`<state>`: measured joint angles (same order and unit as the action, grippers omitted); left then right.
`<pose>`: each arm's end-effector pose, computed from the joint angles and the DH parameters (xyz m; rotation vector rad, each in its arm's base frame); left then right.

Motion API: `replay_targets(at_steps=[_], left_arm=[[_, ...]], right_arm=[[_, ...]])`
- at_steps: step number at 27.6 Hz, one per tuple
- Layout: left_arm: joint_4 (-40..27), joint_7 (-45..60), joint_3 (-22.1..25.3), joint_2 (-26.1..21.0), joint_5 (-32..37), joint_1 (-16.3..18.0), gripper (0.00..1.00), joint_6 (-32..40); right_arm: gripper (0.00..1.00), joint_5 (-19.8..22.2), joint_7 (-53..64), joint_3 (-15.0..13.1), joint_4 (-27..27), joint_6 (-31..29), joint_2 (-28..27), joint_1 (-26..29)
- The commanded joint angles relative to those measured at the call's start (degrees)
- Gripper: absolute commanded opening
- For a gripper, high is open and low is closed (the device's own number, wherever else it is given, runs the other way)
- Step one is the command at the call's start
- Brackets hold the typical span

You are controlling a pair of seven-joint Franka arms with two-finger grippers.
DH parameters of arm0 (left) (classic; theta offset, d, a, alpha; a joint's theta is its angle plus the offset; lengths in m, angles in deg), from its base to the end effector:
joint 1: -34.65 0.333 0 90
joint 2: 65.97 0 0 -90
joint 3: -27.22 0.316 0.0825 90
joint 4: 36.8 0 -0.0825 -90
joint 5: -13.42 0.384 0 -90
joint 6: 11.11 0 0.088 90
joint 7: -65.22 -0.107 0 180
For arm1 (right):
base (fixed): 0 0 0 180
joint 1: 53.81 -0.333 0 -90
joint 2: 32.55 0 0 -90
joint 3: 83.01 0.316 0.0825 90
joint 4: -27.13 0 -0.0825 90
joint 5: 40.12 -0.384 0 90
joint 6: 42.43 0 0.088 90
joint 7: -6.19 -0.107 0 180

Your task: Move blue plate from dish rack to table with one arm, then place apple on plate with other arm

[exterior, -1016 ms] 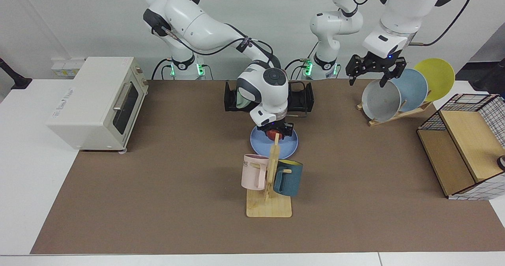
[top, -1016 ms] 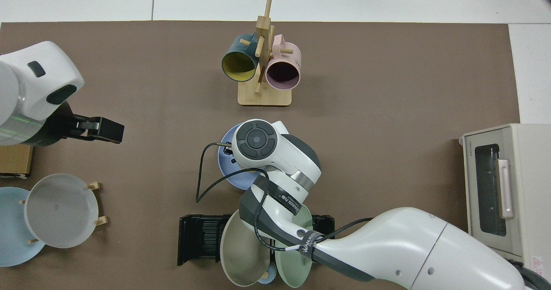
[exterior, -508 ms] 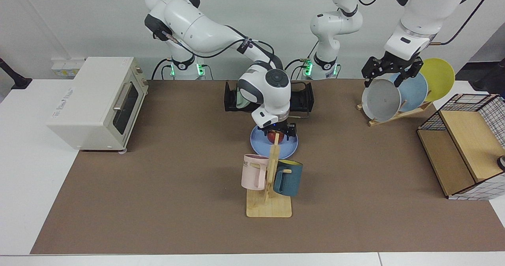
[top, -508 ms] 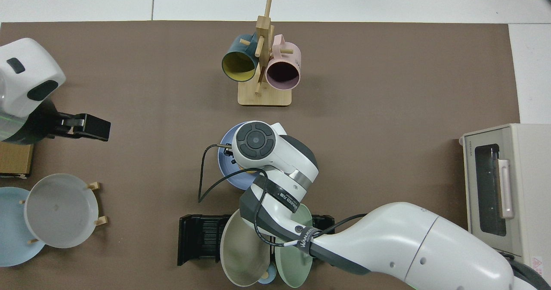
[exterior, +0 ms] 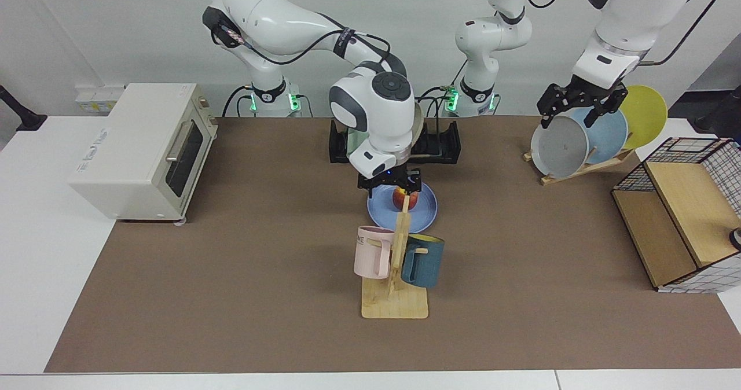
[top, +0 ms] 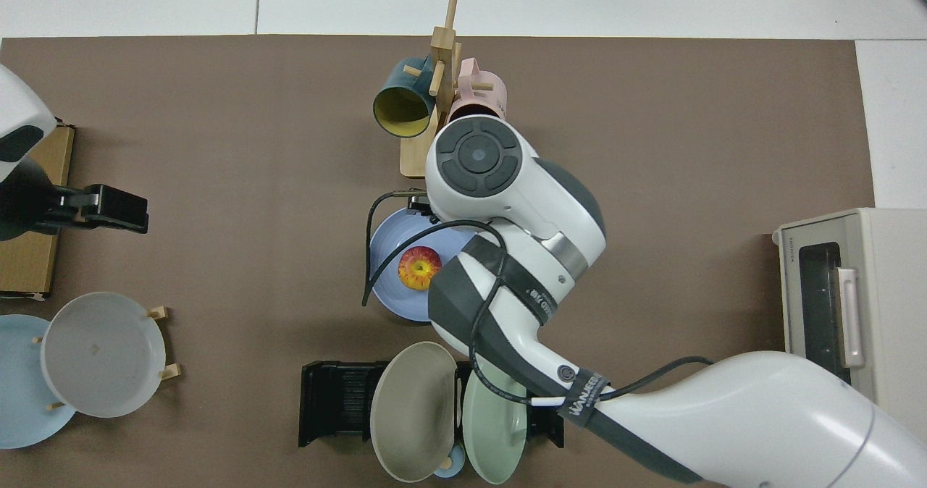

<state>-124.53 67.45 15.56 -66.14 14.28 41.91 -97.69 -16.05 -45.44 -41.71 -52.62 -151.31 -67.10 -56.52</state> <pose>0.5482 -0.0403 0.6363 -3.1252 0.0581 0.0346 0.5923 0.3847 0.4244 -3.1093 0.1660 -0.0779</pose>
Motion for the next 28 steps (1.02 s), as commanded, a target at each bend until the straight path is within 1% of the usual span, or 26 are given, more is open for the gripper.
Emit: replay_targets(at_steps=[1,3,5,9,12,16,18,21,24,28], left_arm=[[1.2,0.3,-0.5,-0.2,0.5,0.6,1.00,1.4],[1.2,0.3,-0.5,-0.2,0.5,0.6,1.00,1.4],[1.2,0.3,-0.5,-0.2,0.5,0.6,1.00,1.4],[1.2,0.3,-0.5,-0.2,0.5,0.6,1.00,1.4],[1.2,0.3,-0.5,-0.2,0.5,0.6,1.00,1.4],[1.2,0.3,-0.5,-0.2,0.5,0.6,1.00,1.4],[1.2,0.3,-0.5,-0.2,0.5,0.6,1.00,1.5],[1.2,0.3,-0.5,-0.2,0.5,0.6,1.00,1.5],[1.2,0.3,-0.5,-0.2,0.5,0.6,1.00,1.5],[1.2,0.3,-0.5,-0.2,0.5,0.6,1.00,1.6]], right_arm=[[1.00,-9.0,12.2,-9.2,-1.3,1.1,7.3,0.1],[1.00,-13.6,16.6,-12.4,-1.8,1.0,9.9,-0.1],[1.00,-15.5,19.6,-15.6,-2.8,1.3,12.2,-0.1],[1.00,-16.3,27.1,-21.8,-6.5,1.5,17.5,-0.3],[1.00,-16.6,35.1,-25.7,-8.6,3.1,21.4,-0.4],[1.00,-17.4,41.2,-30.4,-10.5,5.4,25.3,-0.4],[1.00,-20.6,44.3,-33.2,-11.5,6.6,27.2,-0.4],[1.00,-25.0,48.4,-38.1,-13.9,6.6,30.1,-1.2],[1.00,-25.7,49.7,-41.3,-14.8,6.7,31.3,-1.4],[1.00,-26.1,50.7,-43.4,-15.2,6.7,31.8,-1.4]])
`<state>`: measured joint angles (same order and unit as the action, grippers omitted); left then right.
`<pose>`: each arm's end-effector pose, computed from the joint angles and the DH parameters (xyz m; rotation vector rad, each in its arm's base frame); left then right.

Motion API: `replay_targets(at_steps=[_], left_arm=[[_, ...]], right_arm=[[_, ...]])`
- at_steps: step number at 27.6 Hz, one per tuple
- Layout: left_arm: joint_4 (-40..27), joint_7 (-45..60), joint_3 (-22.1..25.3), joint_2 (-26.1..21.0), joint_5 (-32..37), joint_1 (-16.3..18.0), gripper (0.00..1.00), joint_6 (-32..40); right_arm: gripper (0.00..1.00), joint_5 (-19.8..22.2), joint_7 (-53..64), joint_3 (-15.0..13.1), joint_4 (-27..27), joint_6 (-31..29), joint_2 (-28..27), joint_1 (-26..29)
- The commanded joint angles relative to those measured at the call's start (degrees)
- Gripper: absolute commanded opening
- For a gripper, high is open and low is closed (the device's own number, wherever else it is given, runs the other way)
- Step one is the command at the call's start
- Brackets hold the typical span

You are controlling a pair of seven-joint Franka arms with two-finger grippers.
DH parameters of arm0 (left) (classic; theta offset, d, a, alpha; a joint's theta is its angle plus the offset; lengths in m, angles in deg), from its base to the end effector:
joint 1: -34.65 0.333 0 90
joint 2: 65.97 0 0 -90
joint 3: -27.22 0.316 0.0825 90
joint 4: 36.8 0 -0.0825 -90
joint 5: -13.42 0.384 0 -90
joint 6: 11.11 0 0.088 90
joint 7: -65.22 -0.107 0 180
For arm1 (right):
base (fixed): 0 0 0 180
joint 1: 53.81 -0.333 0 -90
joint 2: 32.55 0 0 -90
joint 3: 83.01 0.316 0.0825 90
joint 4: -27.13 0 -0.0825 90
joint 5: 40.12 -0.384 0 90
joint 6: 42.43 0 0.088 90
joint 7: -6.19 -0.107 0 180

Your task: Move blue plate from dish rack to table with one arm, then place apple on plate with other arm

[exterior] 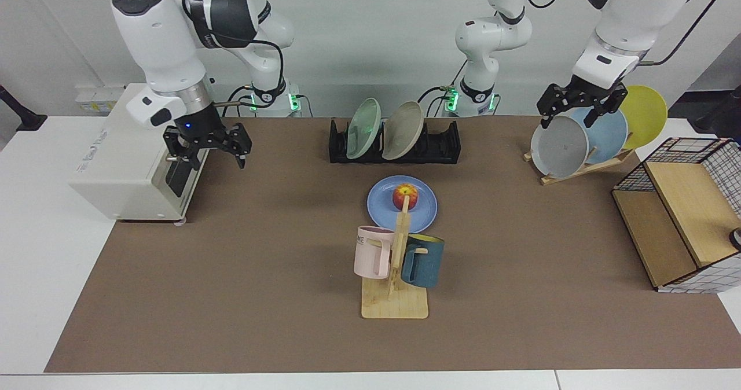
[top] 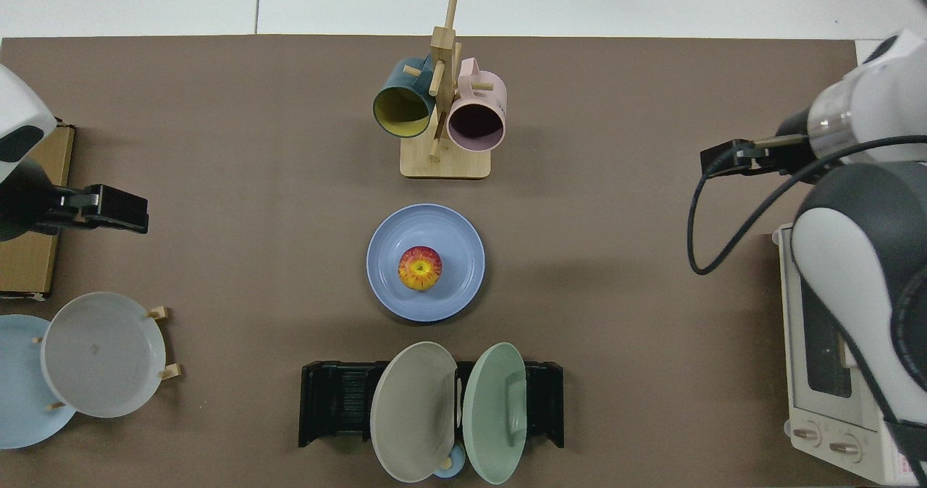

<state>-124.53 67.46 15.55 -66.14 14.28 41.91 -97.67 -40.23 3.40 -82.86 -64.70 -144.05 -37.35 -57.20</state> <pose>0.5481 -0.0404 0.6363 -3.1251 0.0581 0.0351 0.5954 0.0369 0.5797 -3.1317 -0.0200 -0.1361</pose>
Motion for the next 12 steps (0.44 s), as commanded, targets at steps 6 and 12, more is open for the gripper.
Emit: replay_targets(at_steps=[6,12], left_arm=[[1.2,0.3,-0.5,-0.2,0.5,0.6,1.00,1.5],[1.2,0.3,-0.5,-0.2,0.5,0.6,1.00,1.6]], right_arm=[[1.00,-1.7,1.6,-3.1,-3.0,-1.7,1.6,-0.8],[1.00,-1.7,1.3,-3.1,-3.0,-1.3,1.5,-0.8]])
